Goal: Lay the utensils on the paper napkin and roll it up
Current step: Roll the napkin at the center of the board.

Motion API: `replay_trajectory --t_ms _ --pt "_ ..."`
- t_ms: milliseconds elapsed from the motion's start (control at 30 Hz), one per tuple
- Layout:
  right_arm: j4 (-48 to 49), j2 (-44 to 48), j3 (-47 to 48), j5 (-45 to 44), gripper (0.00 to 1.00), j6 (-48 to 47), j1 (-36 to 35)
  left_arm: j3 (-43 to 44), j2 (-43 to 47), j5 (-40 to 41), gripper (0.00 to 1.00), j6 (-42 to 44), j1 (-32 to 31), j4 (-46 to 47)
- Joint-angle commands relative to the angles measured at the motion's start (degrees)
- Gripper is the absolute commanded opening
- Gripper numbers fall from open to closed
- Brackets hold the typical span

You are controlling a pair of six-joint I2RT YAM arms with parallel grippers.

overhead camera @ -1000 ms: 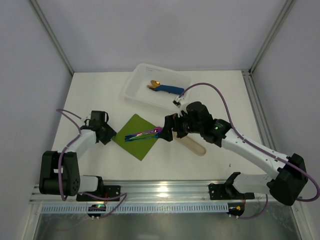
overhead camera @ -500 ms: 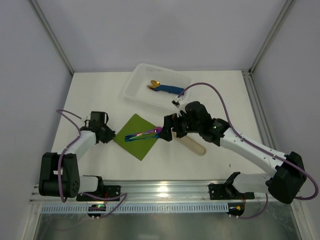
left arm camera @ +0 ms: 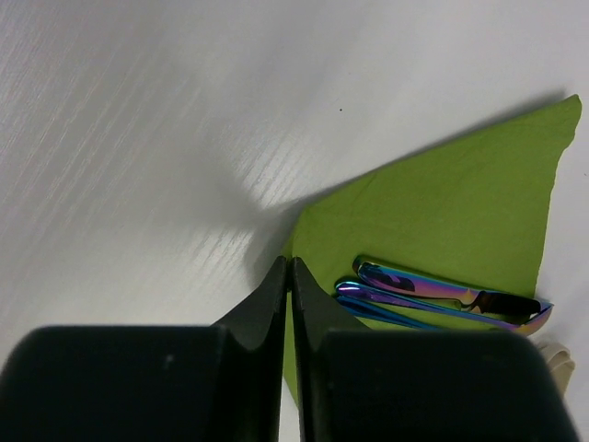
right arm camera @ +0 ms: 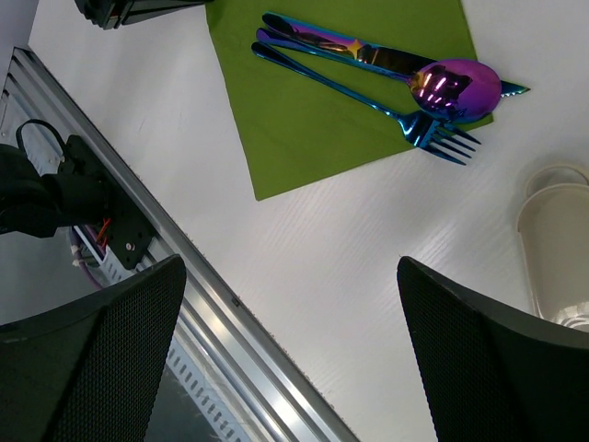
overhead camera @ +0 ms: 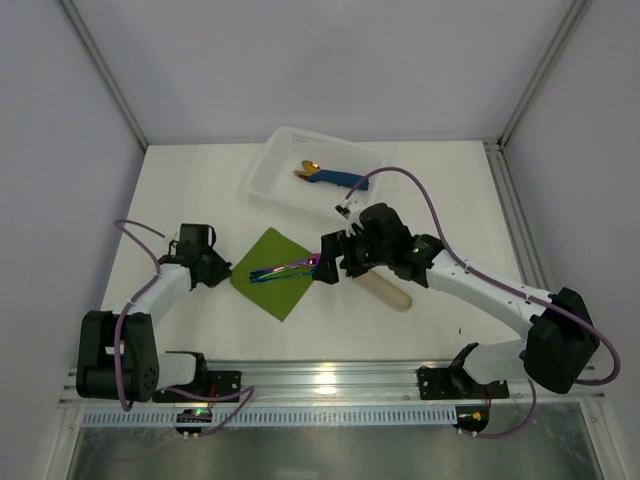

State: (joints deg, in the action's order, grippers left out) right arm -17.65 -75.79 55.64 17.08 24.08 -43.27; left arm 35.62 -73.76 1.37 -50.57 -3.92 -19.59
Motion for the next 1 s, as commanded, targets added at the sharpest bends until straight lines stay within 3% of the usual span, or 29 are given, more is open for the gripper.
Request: replay_trajectory --t_ms 0,200,567,967 --pt "2.5 -0.8 2.2 1.3 0.99 0.6 0.3 0.7 1.6 -1.0 0.02 0.9 0.4 1.6" --pt "2.6 -1.1 2.4 0.9 1.00 0.5 0.2 1.5 3.0 -1.0 0.00 1.7 0.4 -0.3" --pt "3.4 -3.8 2.7 0.3 0.99 4.4 0.2 4.8 2.7 -9.7 0.00 2.7 -0.1 1.1" --pt "3.5 -6.7 4.0 1.3 0.99 5.6 0.3 7.6 -2.8 -10.6 0.00 2.5 -5.7 3.0"
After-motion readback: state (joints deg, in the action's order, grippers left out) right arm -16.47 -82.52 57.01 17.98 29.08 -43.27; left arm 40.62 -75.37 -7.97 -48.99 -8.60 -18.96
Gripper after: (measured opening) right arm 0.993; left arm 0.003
